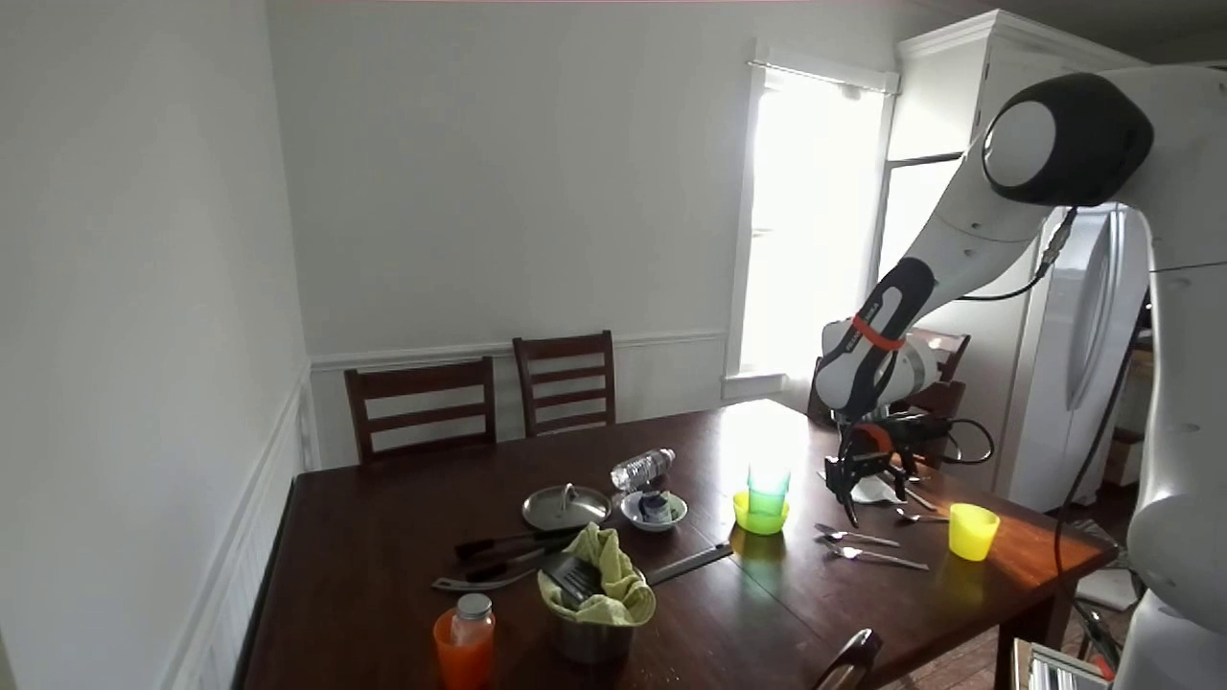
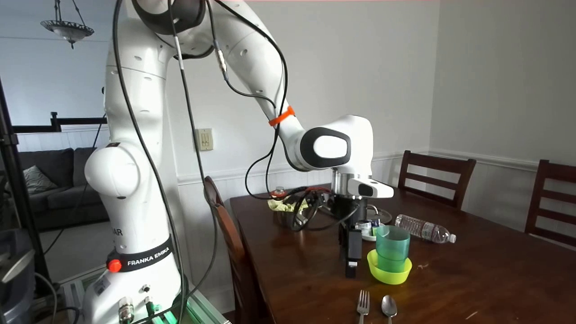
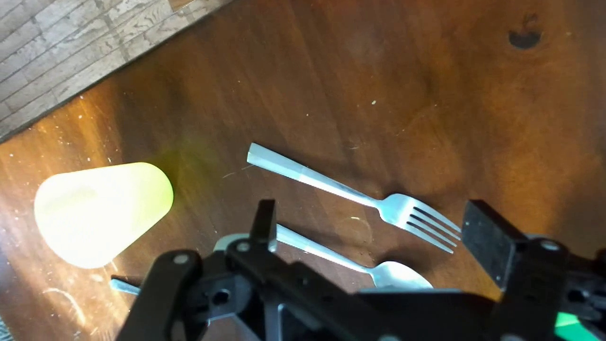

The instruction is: Put the fork and spoon in the green cup

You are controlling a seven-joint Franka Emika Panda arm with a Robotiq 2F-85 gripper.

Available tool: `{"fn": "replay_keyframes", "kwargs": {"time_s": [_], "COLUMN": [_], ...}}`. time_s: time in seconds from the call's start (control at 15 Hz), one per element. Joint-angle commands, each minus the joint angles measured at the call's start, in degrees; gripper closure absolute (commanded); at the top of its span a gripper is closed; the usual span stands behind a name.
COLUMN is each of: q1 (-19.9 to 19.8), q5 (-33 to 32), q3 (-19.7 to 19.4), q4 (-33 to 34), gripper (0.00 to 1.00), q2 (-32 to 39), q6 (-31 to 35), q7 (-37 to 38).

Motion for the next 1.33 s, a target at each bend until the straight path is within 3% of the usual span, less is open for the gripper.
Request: {"fn": "replay_keyframes", "kwargs": {"time_s": [0.0,0.53,1.27], "q1": [3.4,9.6,12.6], "q5": [-1.5,-0.4,1.8], "q3": [-2.5,-5.4,-6.9], "q4": [3.4,6.8,9.2], "gripper": [0.00,0.00,0.00], "q2": [6.9,16.1,22.4], "q6": [3.2,8.8,13.7], "q7": [2.5,3.6,3.7]}}
